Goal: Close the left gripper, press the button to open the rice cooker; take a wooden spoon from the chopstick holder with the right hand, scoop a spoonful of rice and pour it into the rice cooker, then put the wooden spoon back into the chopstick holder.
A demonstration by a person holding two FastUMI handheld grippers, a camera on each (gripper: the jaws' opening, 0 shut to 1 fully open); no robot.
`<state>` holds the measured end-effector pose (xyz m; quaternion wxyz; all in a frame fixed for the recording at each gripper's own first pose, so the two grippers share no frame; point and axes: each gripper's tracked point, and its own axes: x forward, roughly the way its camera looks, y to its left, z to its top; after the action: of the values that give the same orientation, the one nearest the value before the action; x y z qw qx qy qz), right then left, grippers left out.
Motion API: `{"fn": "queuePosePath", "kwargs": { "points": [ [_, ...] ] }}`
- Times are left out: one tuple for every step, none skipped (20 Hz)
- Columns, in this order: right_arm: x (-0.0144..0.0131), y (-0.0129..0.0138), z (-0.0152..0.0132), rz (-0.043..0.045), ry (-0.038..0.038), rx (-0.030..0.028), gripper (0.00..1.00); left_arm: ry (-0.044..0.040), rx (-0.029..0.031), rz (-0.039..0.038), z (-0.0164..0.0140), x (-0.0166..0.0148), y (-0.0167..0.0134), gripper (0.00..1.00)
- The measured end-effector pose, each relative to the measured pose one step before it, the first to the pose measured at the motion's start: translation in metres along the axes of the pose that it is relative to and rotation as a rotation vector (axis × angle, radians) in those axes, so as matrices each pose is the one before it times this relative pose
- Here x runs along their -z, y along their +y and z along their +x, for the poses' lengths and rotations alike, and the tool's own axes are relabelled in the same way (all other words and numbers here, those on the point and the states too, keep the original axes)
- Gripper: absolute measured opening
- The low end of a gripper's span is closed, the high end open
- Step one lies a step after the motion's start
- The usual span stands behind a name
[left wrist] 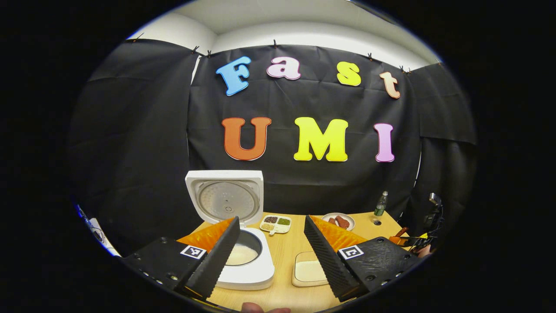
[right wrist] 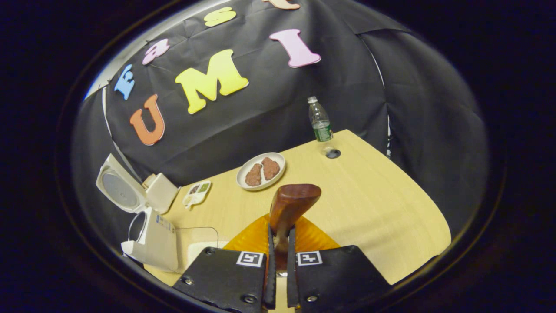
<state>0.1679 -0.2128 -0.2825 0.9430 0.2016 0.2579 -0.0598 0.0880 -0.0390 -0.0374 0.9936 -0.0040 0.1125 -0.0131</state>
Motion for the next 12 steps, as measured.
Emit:
{"fn": "queuePosePath", "kwargs": {
  "points": [
    [0.00318,-0.00054,0.00245,0.00207,0.00320,-0.00162,0.15,0.00361,-0.00343,0.00454,0.00047,0.00177,-0.00121,0.95],
    [0.00159,-0.00098,0.00310,0.00229,0.00222,-0.00045,0.15,0.00402,-0.00166,0.00223,0.00028,0.00108,0.00007,0.95],
    [0.00168,-0.00001,0.00223,0.00071,0.00006,-0.00152,0.16,0.00361,-0.00136,0.00199,-0.00017,0.00115,0.00033,0.95],
    [0.00059,0.00034,0.00209,0.00466,-0.00045,-0.00079,0.16,0.00195,-0.00016,0.00152,0.00055,0.00110,-0.00022,0.95],
    [-0.00079,0.00195,0.00112,0.00874,-0.00556,-0.00713,0.18,0.00105,-0.00046,0.00153,0.00016,-0.00008,0.00063,0.95],
    [-0.00005,0.00404,0.00087,0.00314,0.00296,-0.01125,0.20,0.00110,0.00146,0.00086,0.00118,0.00109,0.00008,0.95],
    [0.00088,0.00074,0.00131,-0.00189,0.00154,-0.00487,0.22,0.00108,0.00255,0.00061,0.00043,0.00066,0.00042,0.95],
    [-0.00114,0.00223,-0.00145,-0.00046,0.00069,-0.00567,0.22,-0.00069,0.00431,-0.00036,0.00069,-0.00160,-0.00094,0.95],
    [0.00036,0.00018,-0.00168,-0.00561,0.00031,0.00515,0.28,-0.00490,0.00426,-0.00140,0.00063,-0.00119,0.00025,0.95],
    [-0.00346,-0.00135,-0.00162,-0.00884,-0.00581,0.01437,0.37,-0.00463,0.00563,-0.00324,0.00140,-0.00135,-0.00091,0.95],
    [-0.00249,-0.00234,-0.00275,-0.01145,-0.00687,0.01631,0.63,-0.00537,0.00490,-0.00347,0.00104,-0.00108,-0.00051,0.95],
    [-0.00313,-0.00174,-0.00310,-0.01176,-0.00621,0.01140,0.72,-0.00209,0.00655,-0.00536,0.00230,-0.00040,-0.00085,0.95]
  ]
}}
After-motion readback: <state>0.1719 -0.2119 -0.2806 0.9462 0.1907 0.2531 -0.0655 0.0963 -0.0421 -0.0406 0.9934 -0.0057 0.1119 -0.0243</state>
